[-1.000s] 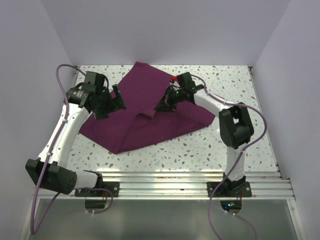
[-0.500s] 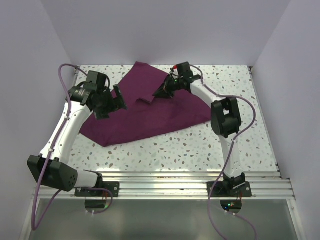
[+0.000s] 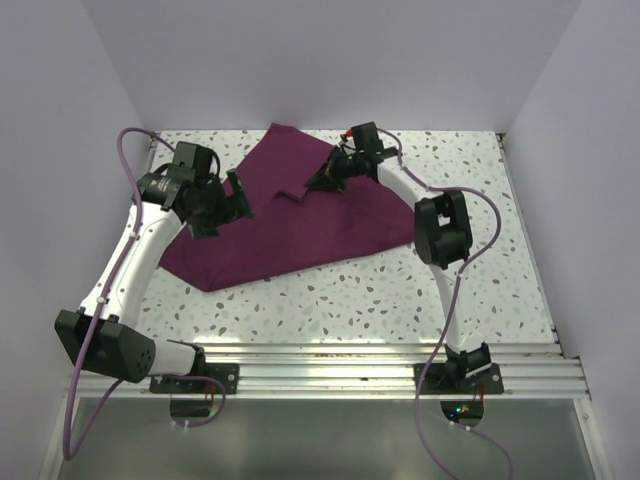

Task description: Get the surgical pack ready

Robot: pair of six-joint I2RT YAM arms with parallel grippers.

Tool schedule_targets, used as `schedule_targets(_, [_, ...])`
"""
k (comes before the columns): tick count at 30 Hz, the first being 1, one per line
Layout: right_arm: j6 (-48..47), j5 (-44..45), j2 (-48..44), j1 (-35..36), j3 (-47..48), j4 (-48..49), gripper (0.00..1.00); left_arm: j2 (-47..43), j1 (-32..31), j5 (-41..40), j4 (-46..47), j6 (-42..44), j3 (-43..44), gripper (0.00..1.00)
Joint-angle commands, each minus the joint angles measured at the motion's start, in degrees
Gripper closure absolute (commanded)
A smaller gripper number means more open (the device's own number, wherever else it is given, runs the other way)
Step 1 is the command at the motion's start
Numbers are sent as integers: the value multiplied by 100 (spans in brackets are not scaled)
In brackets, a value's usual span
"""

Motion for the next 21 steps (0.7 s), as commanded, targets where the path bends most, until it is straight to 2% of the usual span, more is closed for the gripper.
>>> schedule_targets(1, [185,-190,187,-99,572,128,100,7,36,55,96,84,-19,0])
schedule_targets(21, [449,-190,1357,-99,1522,303,100,60,107,-208,25,14,-318,0])
